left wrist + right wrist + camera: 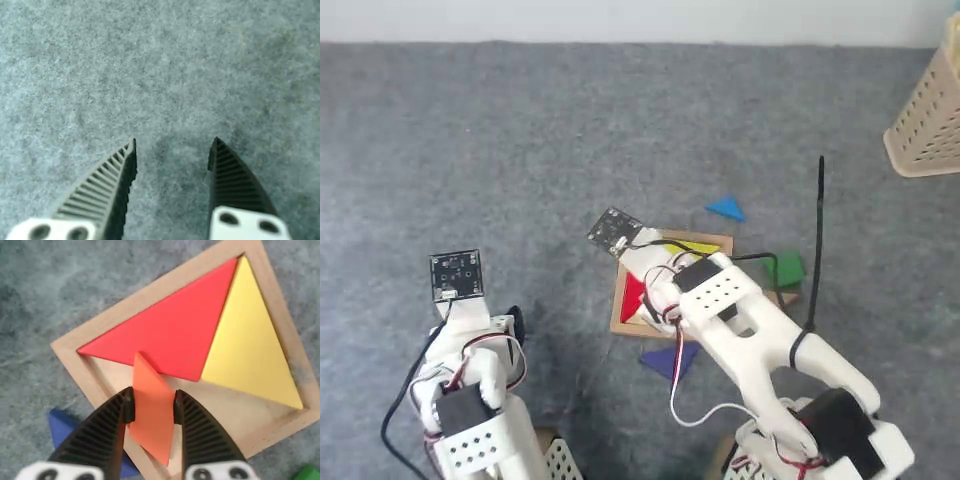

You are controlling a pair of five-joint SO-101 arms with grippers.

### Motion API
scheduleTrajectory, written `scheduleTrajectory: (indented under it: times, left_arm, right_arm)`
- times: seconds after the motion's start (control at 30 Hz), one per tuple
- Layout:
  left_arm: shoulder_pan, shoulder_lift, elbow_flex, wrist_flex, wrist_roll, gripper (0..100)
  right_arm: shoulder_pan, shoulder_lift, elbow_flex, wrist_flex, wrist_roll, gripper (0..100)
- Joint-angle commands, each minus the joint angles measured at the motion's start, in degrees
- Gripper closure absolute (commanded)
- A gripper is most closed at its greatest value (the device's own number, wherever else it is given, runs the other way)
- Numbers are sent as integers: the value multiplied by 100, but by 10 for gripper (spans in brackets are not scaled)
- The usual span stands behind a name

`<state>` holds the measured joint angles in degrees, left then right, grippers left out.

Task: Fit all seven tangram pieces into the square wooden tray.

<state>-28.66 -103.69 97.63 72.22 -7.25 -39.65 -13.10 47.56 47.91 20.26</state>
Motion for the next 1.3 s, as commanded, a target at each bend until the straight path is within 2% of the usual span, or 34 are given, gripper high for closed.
scheduleTrajectory:
  times: [0.0, 0.17, 0.63, 0.7, 0.87, 1.03, 1.27]
  left_arm:
    - [0, -70, -110, 18, 53, 775]
    - [0, -70, -110, 18, 53, 775]
    - [0, -70, -110, 18, 53, 775]
    - [0, -70, -110, 18, 53, 775]
    - [0, -70, -110, 18, 53, 775]
    - [0, -70, -110, 18, 53, 775]
    - [0, -70, -110, 18, 53, 775]
  right_arm:
    - [-338, -277, 9, -40, 88, 950]
    - [-391, -277, 9, -22, 88, 865]
    - [-259, -585, -9, -22, 53, 861]
    - [4, -927, 35, 22, 0, 877]
    - [699, -1499, 334, 84, -185, 997]
    - [409, -1226, 818, -207, -88, 993]
    - [207, -444, 695, -479, -79, 993]
